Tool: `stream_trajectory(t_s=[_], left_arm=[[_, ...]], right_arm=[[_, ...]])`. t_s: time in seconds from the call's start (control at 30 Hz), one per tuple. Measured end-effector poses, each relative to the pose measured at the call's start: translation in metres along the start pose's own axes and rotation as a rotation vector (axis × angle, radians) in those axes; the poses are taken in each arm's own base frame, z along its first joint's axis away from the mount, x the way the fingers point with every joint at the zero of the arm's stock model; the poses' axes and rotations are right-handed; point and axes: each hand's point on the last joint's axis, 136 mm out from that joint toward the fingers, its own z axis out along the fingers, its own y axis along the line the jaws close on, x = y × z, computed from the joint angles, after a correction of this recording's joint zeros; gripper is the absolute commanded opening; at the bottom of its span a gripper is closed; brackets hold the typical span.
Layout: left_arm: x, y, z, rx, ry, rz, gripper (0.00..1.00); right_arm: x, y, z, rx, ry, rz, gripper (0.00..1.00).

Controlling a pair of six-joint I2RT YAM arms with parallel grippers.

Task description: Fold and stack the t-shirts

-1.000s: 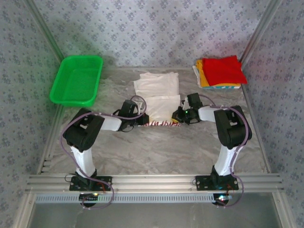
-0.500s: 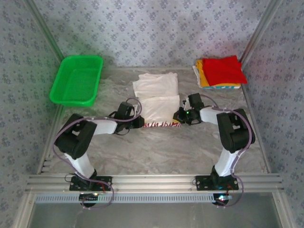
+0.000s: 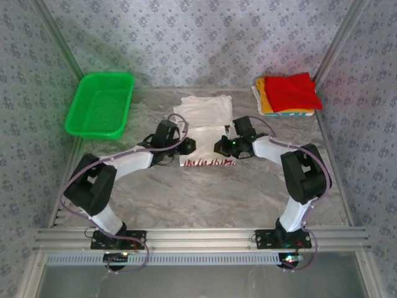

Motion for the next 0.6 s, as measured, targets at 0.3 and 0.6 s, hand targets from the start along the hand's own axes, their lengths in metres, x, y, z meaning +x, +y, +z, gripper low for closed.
stream_trajectory(t_s=[0.3,0.6], left_arm=[[0.062,0.02,0.057,0.034,0.125,-0.069,0.12],[0.086,0.02,0.033,0.028,0.15,-0.101,0.12]], right_arm=[[0.01,-0.036,0.029,0.018,0.051,0.065,0.0],[0.042,-0.035,0.021,-0.009,0.059,0.059,0.0]])
